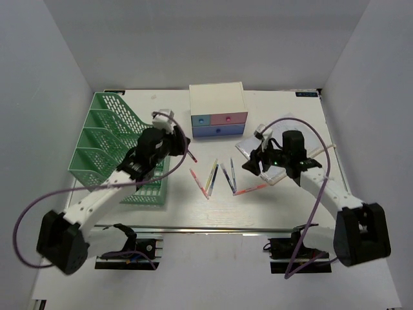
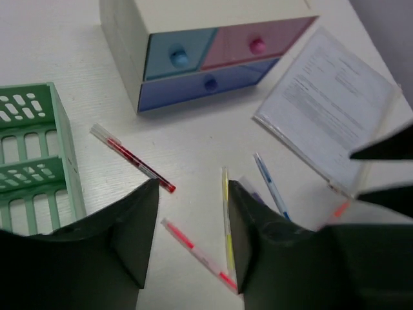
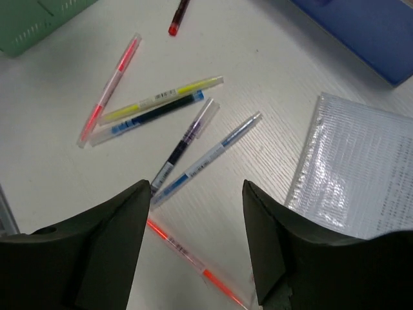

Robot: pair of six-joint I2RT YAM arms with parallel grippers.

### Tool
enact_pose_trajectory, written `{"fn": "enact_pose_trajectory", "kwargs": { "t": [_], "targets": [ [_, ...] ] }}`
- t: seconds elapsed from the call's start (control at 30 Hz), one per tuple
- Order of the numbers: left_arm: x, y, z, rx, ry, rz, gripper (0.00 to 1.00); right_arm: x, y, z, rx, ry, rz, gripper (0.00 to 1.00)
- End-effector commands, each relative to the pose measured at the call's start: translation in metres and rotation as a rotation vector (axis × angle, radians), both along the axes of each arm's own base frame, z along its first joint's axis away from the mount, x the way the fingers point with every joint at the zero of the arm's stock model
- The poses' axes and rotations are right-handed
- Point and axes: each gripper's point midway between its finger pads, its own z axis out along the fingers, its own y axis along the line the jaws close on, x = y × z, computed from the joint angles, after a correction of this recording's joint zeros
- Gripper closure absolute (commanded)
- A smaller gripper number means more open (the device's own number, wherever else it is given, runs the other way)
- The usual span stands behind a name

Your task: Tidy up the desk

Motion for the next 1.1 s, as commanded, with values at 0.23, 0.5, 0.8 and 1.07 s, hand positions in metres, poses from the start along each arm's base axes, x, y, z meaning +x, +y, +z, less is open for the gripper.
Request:
{"fn": "enact_pose_trajectory", "kwargs": {
  "t": [0.23,0.5,0.8,1.07],
  "targets": [
    [-0.063,0.015,0.010,0.024,-0.147,-0.190,0.73,0.077,0.063,0.039,0.264,0.311,-0.165,0.56],
    [-0.066,0.018,0.025,0.012,-0.191,-0.184,0.41,0.124,0.086,0.025,0.426,0.498,-0.327,0.53],
    [-0.065,0.024,0.030,0.029,-0.212,-0.162,0.38,0.176,0.087,0.018,0.547,0.499,-0.486,0.52],
    [-0.063,0.024,0.025,0.036,-0.198,-0.155,0.37,0.212,0.085,0.015,0.534,0.485,-0.550,0.53]
  ]
}}
